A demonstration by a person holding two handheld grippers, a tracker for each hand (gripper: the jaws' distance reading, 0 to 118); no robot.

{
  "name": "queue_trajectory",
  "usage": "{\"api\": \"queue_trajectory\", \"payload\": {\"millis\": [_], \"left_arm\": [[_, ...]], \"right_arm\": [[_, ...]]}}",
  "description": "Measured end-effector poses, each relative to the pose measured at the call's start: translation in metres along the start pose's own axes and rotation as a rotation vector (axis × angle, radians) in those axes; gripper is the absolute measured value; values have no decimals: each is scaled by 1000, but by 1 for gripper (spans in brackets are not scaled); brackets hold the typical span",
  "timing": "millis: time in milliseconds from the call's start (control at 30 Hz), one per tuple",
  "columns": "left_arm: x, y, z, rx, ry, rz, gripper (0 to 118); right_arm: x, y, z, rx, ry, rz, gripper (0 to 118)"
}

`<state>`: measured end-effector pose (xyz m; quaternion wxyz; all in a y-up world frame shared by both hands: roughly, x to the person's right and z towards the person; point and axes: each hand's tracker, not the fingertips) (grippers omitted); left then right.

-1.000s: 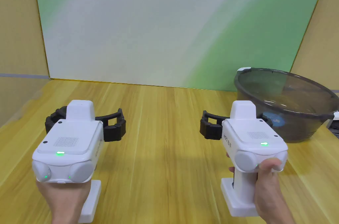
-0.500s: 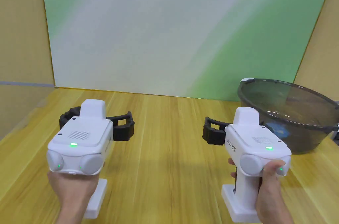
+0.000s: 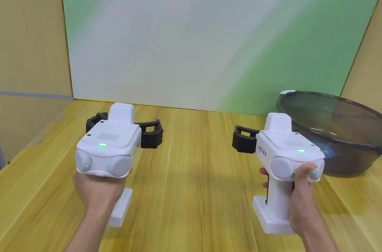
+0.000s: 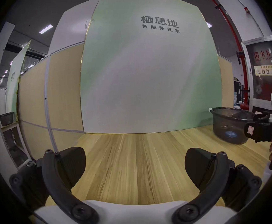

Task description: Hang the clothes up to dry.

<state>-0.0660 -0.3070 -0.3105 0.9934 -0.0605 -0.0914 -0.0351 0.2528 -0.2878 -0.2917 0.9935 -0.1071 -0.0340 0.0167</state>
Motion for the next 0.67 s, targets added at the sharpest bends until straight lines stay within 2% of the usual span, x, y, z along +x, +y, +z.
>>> {"api": "queue_trajectory", "payload": {"millis": [133,667], "left_arm": [[-1,-1,0,-10,-10,19,118],[2,-5,6,-5,-36,18,118]], "right_arm": [[1,-1,-4,-15,4,-36,118],[11,-4,2,-7,13,-76,118]]}}
